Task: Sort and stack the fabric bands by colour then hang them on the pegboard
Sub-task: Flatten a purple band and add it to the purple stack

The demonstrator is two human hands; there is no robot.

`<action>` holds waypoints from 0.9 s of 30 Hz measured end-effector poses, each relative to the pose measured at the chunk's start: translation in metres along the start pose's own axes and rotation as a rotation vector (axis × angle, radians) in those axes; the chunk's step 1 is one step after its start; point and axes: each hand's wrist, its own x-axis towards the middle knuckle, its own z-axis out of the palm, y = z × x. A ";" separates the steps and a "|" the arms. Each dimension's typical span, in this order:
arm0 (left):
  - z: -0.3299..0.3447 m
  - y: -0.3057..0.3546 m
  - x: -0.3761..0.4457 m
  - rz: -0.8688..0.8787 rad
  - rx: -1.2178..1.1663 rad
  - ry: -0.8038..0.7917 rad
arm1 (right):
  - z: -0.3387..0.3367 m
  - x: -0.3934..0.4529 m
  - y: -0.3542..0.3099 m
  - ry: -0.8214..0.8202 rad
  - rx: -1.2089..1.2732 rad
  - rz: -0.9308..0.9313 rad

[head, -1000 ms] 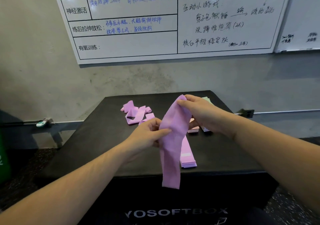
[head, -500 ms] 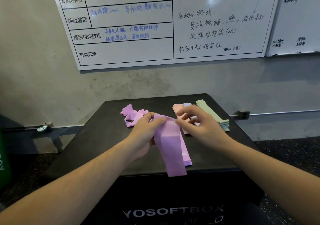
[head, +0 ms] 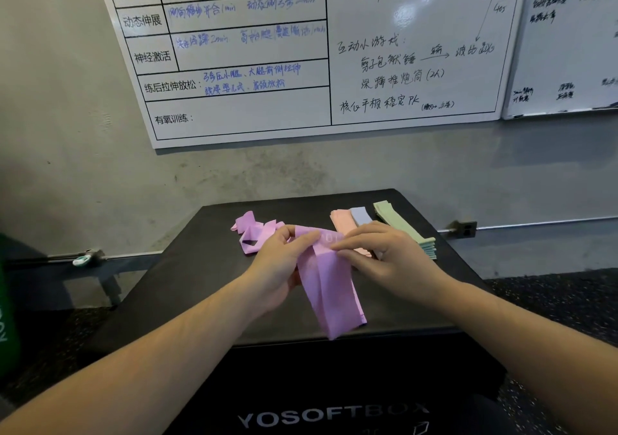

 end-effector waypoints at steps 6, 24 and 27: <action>-0.003 -0.008 -0.005 -0.016 0.037 0.004 | -0.014 0.008 -0.004 0.078 0.185 0.258; 0.018 -0.017 -0.008 -0.160 0.284 -0.028 | -0.045 0.050 -0.017 0.024 0.300 0.343; 0.033 0.002 -0.011 0.048 0.218 -0.115 | -0.043 0.048 -0.014 -0.013 0.236 0.326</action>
